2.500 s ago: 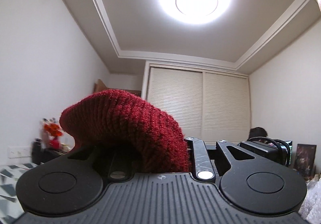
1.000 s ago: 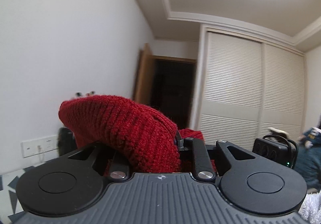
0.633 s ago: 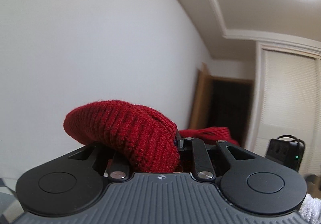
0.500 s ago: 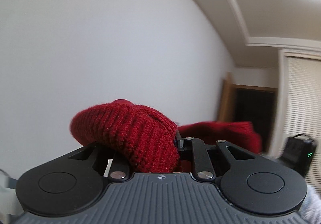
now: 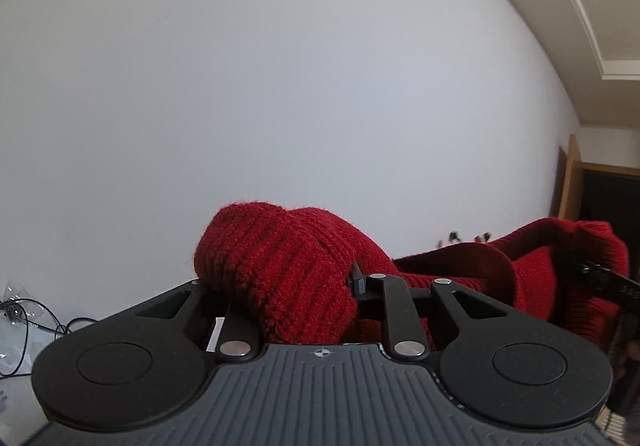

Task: Fold clothes
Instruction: 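Lift the cardigan by its cuffs with both tools and carry it across the room, then lower the cardigan onto the patterned table and open both tools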

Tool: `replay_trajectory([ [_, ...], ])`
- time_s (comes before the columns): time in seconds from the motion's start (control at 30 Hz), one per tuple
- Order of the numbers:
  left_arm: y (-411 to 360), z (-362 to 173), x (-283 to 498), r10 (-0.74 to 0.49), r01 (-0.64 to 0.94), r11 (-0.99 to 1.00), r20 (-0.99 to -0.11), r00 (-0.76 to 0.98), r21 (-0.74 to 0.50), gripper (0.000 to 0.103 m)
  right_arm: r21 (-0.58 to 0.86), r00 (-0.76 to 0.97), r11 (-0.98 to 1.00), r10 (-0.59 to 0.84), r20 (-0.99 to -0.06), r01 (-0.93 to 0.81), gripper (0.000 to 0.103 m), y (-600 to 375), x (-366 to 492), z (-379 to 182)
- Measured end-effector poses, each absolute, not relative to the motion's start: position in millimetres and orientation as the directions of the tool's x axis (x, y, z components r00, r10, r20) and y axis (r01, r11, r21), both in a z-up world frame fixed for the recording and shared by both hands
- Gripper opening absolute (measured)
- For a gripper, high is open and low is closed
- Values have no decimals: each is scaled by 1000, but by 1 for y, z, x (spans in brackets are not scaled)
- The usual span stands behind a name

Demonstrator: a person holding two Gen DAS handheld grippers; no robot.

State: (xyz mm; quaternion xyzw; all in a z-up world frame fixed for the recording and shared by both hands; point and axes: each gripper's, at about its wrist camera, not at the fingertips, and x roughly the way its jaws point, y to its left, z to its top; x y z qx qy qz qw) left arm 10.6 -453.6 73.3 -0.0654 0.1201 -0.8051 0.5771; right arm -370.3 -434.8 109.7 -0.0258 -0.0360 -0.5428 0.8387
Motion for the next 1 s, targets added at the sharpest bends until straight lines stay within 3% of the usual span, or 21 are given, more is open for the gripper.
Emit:
replay_trajectory([
  [0.2, -541, 45, 18, -928, 895, -316, -96, -361, -313, 22, 33, 336, 335, -941, -32, 942, 33, -508, -358, 81],
  [0.37, -618, 28, 5, -918, 900, -339, -111, -380, -274, 22, -16, 237, 238, -970, -55, 971, 33, -580, -354, 55],
  [0.47, -671, -4, -18, -859, 869, -381, -227, -459, -317, 25, -20, 177, 182, -972, -153, 983, 33, -634, -352, 28],
  [0.63, -719, -107, -48, -728, 891, -365, -514, -453, -270, 25, -73, 69, 109, -905, -421, 991, 33, -715, -355, -77],
  [0.77, -730, -162, -52, -601, 884, -372, -652, -463, -284, 30, -49, 36, 84, -780, -624, 995, 36, -754, -346, -171],
  [0.83, -728, -171, -49, -564, 875, -388, -677, -474, -289, 41, -35, 23, 64, -739, -673, 997, 39, -757, -337, -195],
  [0.87, -733, -168, -55, -558, 873, -401, -681, -474, -279, 46, -50, 3, 50, -742, -670, 997, 44, -754, -334, -201],
  [0.93, -739, -154, -64, -546, 867, -426, -691, -474, -258, 65, -80, -37, 23, -748, -663, 996, 57, -749, -328, -214],
  [1.0, -732, -150, -65, -538, 863, -449, -700, -469, -233, 72, -111, -99, -35, -755, -648, 993, 95, -750, -328, -208],
])
